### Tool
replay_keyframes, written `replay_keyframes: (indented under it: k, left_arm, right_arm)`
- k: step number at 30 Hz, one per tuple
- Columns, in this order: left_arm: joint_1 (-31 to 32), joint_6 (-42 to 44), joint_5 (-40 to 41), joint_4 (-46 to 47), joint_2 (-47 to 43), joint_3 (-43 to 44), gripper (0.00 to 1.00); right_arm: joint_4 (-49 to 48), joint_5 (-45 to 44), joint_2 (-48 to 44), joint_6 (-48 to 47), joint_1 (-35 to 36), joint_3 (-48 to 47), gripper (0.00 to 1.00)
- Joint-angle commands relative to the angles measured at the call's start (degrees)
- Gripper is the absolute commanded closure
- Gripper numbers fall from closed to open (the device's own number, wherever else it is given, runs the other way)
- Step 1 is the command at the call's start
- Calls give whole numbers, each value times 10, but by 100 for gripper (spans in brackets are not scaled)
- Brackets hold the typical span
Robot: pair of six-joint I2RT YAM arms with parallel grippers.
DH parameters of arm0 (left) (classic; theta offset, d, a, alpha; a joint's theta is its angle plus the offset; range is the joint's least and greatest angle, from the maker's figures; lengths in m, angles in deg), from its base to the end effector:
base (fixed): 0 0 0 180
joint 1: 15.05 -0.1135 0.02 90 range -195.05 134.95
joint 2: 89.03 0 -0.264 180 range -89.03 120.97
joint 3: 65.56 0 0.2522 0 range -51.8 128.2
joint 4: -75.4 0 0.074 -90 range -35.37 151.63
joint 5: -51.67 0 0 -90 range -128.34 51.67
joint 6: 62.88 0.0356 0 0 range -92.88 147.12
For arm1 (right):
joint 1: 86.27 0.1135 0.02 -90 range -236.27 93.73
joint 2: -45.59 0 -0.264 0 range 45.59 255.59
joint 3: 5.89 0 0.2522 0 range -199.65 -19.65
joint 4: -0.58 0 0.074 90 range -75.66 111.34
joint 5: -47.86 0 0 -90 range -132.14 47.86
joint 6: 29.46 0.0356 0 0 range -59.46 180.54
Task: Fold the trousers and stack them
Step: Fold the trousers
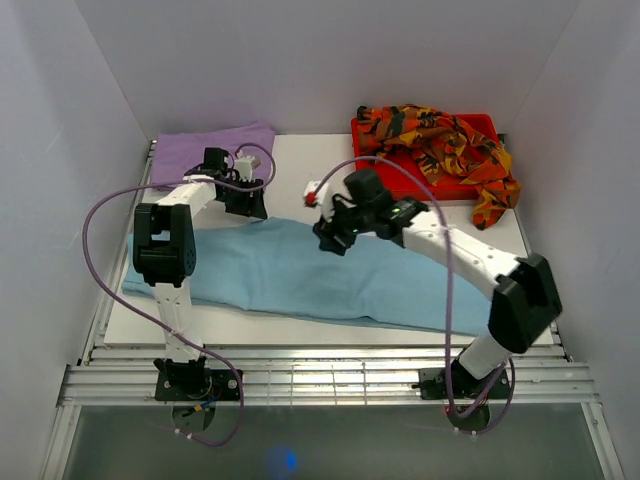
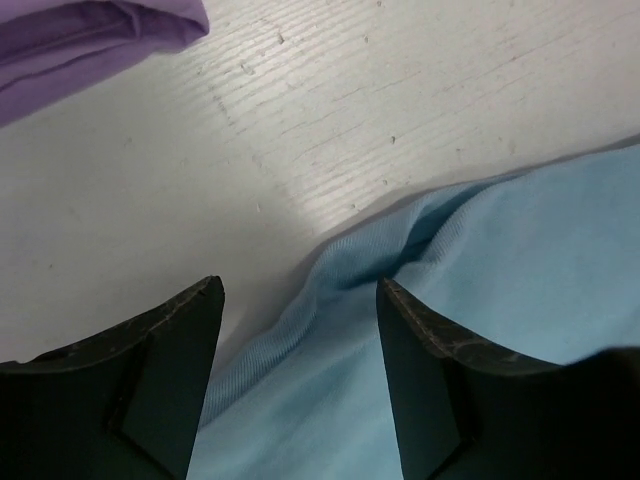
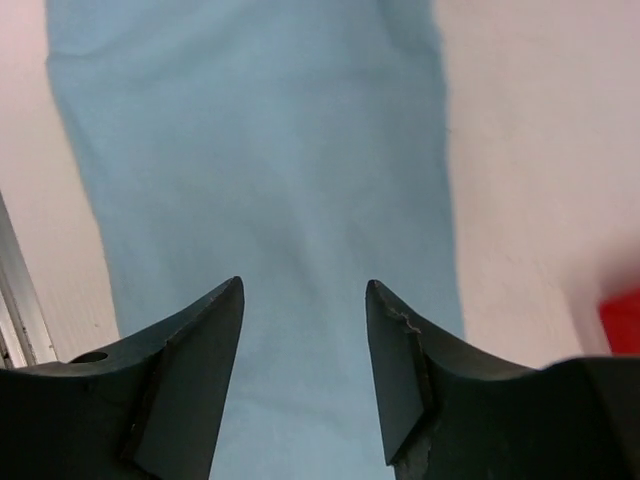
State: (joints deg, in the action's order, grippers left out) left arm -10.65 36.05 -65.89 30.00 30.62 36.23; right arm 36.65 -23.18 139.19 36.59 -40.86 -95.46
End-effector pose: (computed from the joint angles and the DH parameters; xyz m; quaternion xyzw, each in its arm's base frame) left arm 0.4356 -0.0500 0.1713 0.1644 0.9321 -0.2227 0.2336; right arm 0.2519 0.2720 0.2899 -0.5660 0.6959 0.2242 0.3810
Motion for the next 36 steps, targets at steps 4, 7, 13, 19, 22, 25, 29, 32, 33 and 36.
replay_keyframes:
  k: [4, 7, 13, 19, 22, 25, 29, 32, 33, 36]
  left_arm:
    - [-9, 49, -23, -68, -158, -11, 26]
    - [-10, 91, -13, -99, -196, -69, 26]
    - [-29, 109, -19, -143, -207, -114, 25]
    - [-79, 98, -28, -176, -177, -89, 25]
    - [-120, 81, -45, -196, -151, -58, 25]
    - [-149, 66, -57, -208, -135, -29, 26]
    - [-155, 66, -58, -218, -135, -10, 26]
    - [-156, 67, -57, -219, -142, -13, 26]
    - [-156, 67, -57, -220, -144, -15, 26]
    - [-157, 64, -59, -220, -150, -20, 26]
  right_arm:
    - [149, -3, -183, 7, -177, 136, 46]
    - [224, -51, -232, 7, -282, 165, 49]
    - [337, -140, -248, -21, -481, 201, 55]
    - [406, -187, -218, -45, -592, 199, 60]
    - [413, -207, -222, -55, -625, 226, 60]
    - [406, -217, -223, -65, -654, 260, 60]
    - [384, -225, -225, -101, -706, 296, 59]
    - [371, -219, -221, -123, -737, 320, 59]
    - [367, -217, -218, -129, -748, 326, 59]
    - [347, -215, -214, -139, -766, 343, 59]
